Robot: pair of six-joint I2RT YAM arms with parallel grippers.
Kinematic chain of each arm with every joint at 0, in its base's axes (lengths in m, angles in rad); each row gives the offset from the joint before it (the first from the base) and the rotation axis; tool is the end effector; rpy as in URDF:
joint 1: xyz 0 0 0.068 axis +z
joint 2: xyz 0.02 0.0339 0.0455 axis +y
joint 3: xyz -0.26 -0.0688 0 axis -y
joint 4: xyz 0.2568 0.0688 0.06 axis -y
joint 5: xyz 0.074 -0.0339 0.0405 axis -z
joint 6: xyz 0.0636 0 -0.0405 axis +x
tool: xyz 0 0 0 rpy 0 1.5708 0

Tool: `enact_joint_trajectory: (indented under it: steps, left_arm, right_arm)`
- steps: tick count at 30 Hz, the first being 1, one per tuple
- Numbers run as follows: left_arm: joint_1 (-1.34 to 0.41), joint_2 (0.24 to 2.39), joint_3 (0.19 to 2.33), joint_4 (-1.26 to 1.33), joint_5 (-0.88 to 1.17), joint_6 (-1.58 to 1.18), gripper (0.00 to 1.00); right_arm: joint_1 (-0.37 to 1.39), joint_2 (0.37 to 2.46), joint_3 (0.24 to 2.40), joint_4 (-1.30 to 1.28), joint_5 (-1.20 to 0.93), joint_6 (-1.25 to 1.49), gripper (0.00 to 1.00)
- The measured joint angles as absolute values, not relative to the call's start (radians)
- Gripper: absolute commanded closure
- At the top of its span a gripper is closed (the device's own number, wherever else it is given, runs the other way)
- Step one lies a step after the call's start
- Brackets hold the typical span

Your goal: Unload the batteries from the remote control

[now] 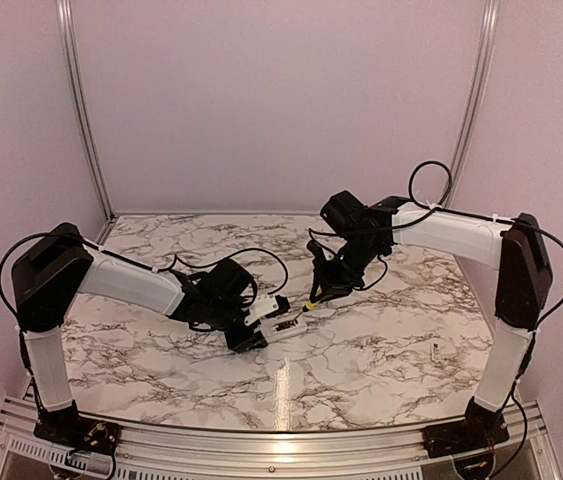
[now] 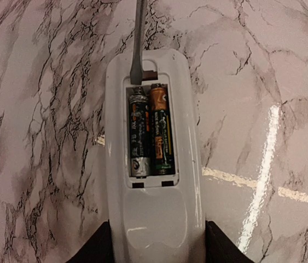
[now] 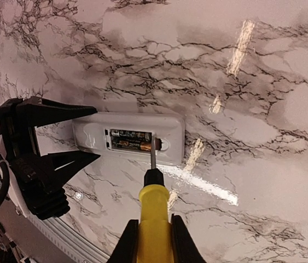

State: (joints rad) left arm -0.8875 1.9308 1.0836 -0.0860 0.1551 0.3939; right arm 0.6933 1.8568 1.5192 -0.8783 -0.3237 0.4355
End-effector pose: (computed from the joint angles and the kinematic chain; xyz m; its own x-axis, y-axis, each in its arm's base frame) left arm 0.2500 -0.3226 0.0942 -0.1521 0.7874 -0.5973 0.9558 0.2710 0.1138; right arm 0.2964 0.2726 0.2086 -0.9454 -0.2655 -0.1892 -0.3222 0.8499 0.4170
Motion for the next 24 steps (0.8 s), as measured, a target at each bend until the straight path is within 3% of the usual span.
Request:
enact_joint_trajectory:
  steps: [24]
  left_arm:
    - [-0.890,1.932,1.087,-0.086,0.149,0.397,1.00]
  right_arm:
    - [0.698,1.865,1.505,-0.849,-0.339,0.439,1.00]
